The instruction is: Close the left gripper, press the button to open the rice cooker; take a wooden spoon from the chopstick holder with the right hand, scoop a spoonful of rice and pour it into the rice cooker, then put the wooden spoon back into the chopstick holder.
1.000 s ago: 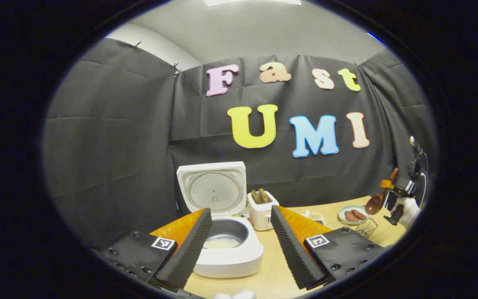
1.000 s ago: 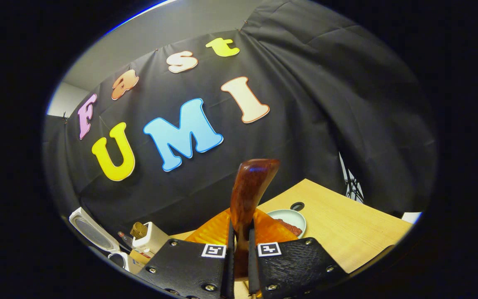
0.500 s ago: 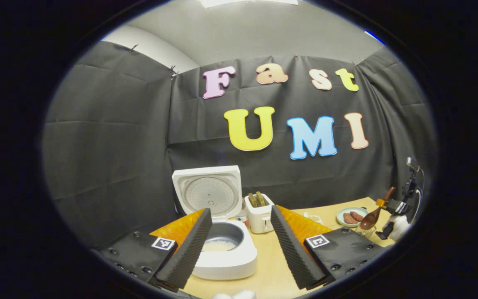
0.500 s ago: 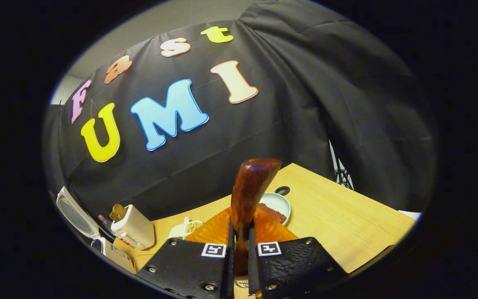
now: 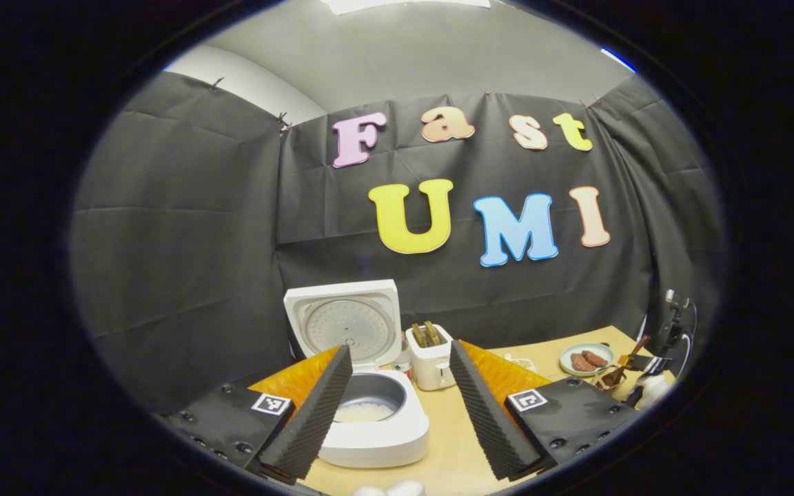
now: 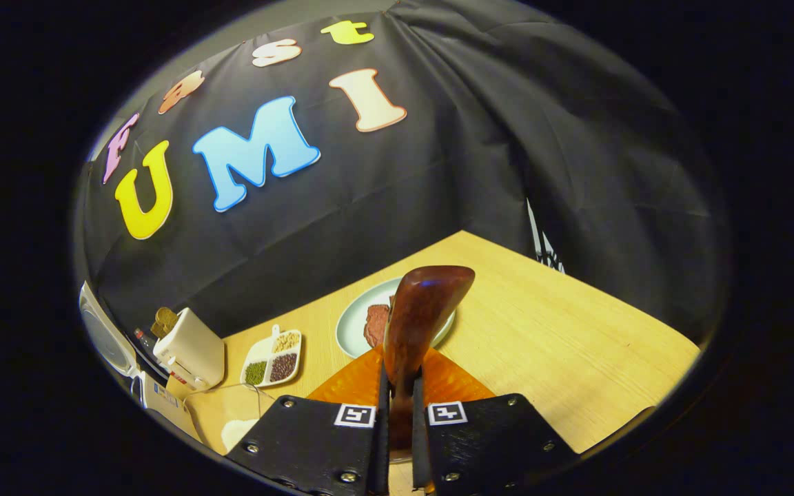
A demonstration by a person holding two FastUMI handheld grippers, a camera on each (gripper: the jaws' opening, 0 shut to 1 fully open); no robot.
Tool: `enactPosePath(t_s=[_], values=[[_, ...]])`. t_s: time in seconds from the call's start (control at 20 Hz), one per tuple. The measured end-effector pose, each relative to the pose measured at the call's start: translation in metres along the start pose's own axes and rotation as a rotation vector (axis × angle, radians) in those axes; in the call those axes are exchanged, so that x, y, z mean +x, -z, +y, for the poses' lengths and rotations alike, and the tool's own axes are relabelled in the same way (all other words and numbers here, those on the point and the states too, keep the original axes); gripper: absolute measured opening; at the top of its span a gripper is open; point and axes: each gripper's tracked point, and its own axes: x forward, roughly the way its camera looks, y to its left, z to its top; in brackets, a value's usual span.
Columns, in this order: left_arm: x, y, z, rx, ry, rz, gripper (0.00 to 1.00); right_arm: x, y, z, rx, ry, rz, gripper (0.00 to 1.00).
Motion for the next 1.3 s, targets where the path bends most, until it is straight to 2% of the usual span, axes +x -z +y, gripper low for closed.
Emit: enactPosePath(t_s=[0.2, 0.35, 0.45, 0.5, 0.55, 0.6, 0.65, 0.75, 0.95, 1.0, 1.25, 1.3], values=[[-0.001, -0.004, 0.001, 0.007, 0.001, -0.007, 0.96, -0.001, -0.001, -0.001, 0.005, 0.009, 0.009, 0.14], [-0.002, -0.005, 0.003, 0.006, 0.002, -0.010, 0.96, -0.006, -0.007, -0.005, -0.046, 0.044, -0.014, 0.15], [-0.004, -0.008, 0.005, 0.007, 0.004, -0.014, 0.98, -0.017, -0.023, -0.006, -0.083, 0.052, -0.047, 0.36], [-0.006, -0.010, 0.005, 0.005, 0.004, -0.017, 0.98, -0.019, -0.023, -0.005, -0.101, 0.052, -0.050, 0.61], [-0.006, -0.012, 0.006, 0.002, 0.006, -0.021, 0.99, -0.025, -0.028, -0.006, -0.132, 0.064, -0.064, 0.69], [-0.009, -0.013, 0.006, 0.000, 0.009, -0.025, 0.99, -0.035, -0.038, -0.012, -0.175, 0.097, -0.082, 0.90], [-0.009, -0.016, 0.007, 0.000, 0.010, -0.030, 1.00, -0.043, -0.046, -0.015, -0.216, 0.111, -0.106, 0.97], [-0.009, -0.020, 0.009, -0.003, 0.012, -0.037, 1.00, -0.075, -0.070, 0.002, -0.267, 0.091, -0.168, 0.98], [-0.009, -0.025, 0.017, -0.021, 0.018, -0.039, 0.96, -0.145, -0.110, 0.052, -0.362, -0.012, -0.268, 0.97], [-0.009, -0.026, 0.018, -0.023, 0.020, -0.042, 1.00, -0.163, -0.116, 0.065, -0.386, -0.038, -0.281, 0.97], [-0.004, -0.037, 0.030, -0.040, 0.021, -0.063, 0.96, -0.243, -0.129, 0.121, -0.395, -0.139, -0.288, 0.97], [-0.002, -0.039, 0.033, -0.051, 0.021, -0.061, 0.98, -0.259, -0.132, 0.129, -0.403, -0.151, -0.292, 0.97]])
